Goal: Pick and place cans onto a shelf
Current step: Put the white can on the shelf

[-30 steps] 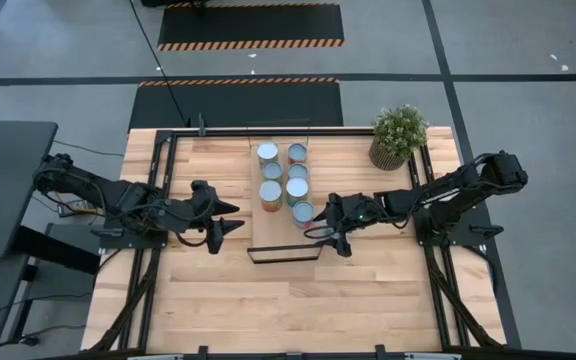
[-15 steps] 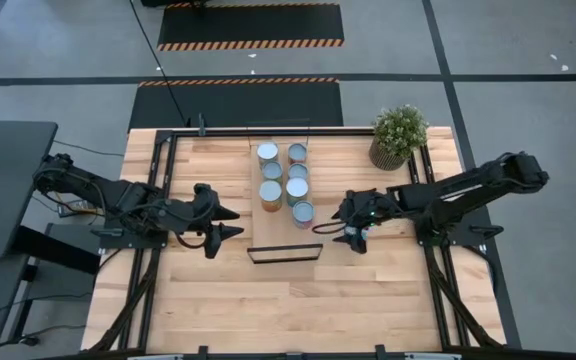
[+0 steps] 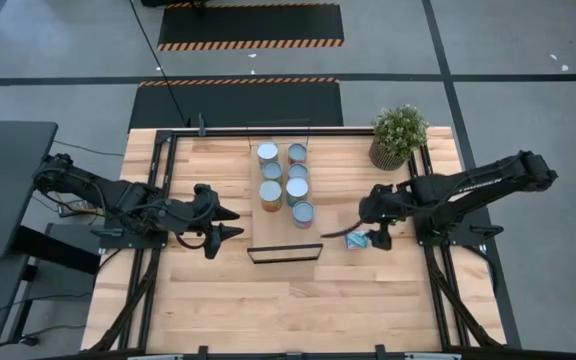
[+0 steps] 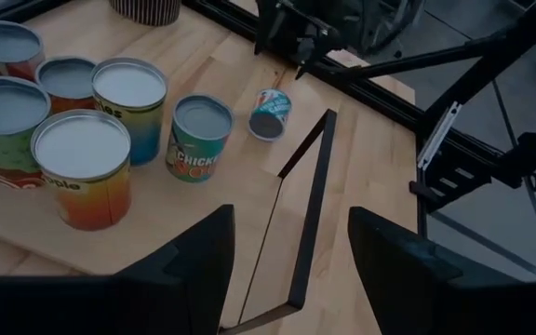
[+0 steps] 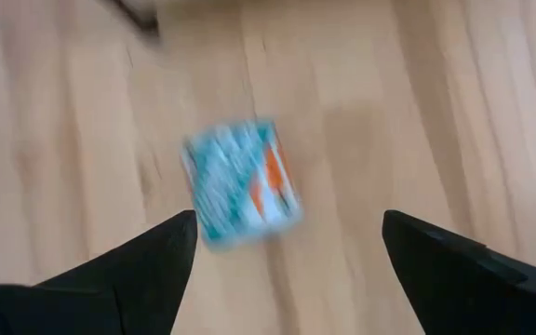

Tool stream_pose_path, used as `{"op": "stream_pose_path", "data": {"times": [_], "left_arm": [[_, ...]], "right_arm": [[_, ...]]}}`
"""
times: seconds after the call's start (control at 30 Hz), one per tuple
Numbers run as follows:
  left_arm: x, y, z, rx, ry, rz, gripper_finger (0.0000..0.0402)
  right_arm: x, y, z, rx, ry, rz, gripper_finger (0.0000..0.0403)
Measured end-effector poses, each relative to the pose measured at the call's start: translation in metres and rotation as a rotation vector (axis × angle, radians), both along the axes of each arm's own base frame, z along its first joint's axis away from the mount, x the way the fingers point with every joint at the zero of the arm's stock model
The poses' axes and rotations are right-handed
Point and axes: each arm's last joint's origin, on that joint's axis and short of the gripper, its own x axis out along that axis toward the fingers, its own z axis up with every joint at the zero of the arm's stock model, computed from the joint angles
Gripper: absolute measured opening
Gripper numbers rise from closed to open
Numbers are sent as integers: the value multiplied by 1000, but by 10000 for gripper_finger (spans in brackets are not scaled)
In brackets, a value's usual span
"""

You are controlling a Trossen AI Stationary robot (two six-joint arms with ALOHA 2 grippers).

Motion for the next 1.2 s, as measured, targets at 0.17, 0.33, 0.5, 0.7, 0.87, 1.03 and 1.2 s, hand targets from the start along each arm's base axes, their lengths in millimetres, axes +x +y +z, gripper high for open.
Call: {"op": "stream_pose_path", "data": {"times": [0.17,0.33,0.5,0.7,0.87,1.03,1.2], "left_arm": [[0,0,0,1,1,0,217],[0,0,0,2,3,-1,217],[-1,0,-1,6,17,-7,217],[-1,0,-2,-1,31,-25,217],[-2,-2,-2,-43,40,-69,217],[-2,-2,-2,-57,40,-67,217],[-1,-2,-2,-82,32,-56,217]], "right_arm": [[-4,1,-17,-6,48,150,356],[5,7,-23,54,32,218,384],[19,10,-38,55,71,212,396],[31,16,-69,74,221,222,394],[36,18,-86,70,297,198,376],[41,15,-84,91,241,141,326],[38,8,-67,136,193,98,291]]}}
